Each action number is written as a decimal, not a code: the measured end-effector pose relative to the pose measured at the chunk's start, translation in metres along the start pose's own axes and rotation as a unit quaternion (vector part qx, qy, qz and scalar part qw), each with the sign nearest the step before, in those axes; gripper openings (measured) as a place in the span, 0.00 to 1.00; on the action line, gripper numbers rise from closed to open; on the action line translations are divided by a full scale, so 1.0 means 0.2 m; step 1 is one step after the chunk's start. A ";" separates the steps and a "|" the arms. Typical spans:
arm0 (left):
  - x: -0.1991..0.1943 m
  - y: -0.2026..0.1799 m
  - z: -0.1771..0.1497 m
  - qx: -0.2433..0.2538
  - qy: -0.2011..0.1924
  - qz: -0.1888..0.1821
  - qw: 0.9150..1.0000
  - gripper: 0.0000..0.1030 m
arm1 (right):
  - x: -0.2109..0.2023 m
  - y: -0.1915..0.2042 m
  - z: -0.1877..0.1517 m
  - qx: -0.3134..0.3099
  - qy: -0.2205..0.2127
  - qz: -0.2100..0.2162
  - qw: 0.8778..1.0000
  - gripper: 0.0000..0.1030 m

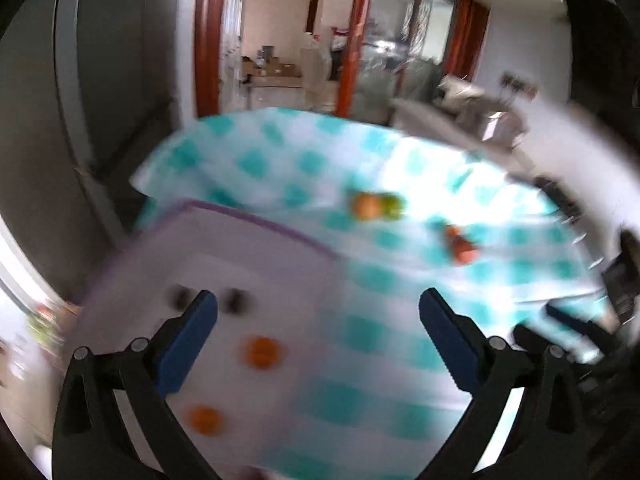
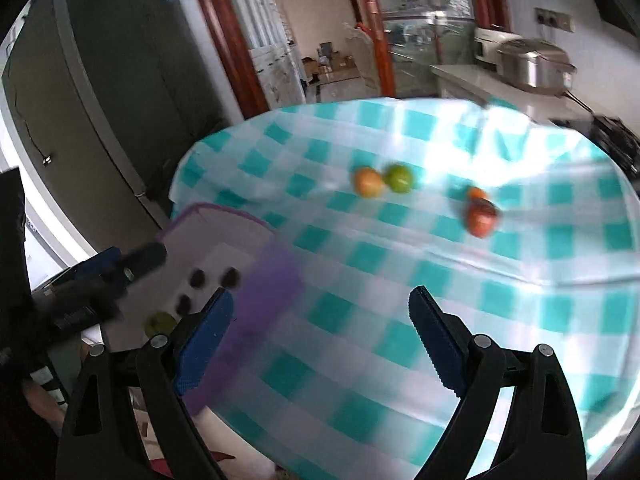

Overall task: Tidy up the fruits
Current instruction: 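Grasp the dark red apple with the right tool while the left tool grasps an orange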

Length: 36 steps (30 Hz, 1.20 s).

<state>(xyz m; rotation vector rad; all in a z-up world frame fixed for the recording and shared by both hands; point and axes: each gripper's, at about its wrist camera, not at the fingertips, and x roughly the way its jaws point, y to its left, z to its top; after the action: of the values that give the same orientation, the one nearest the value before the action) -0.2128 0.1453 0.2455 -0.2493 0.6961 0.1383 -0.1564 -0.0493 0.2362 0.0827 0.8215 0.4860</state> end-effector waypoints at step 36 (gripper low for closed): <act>1.71 -0.82 0.46 -0.020 0.238 -0.163 0.957 0.98 | 0.90 -1.04 0.10 0.108 0.081 -0.101 0.986 0.85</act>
<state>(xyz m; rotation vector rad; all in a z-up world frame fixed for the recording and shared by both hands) 0.1389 0.0276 0.1214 -0.4394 1.1196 -0.2330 0.0434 -0.1516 0.0735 0.1590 1.0294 0.2124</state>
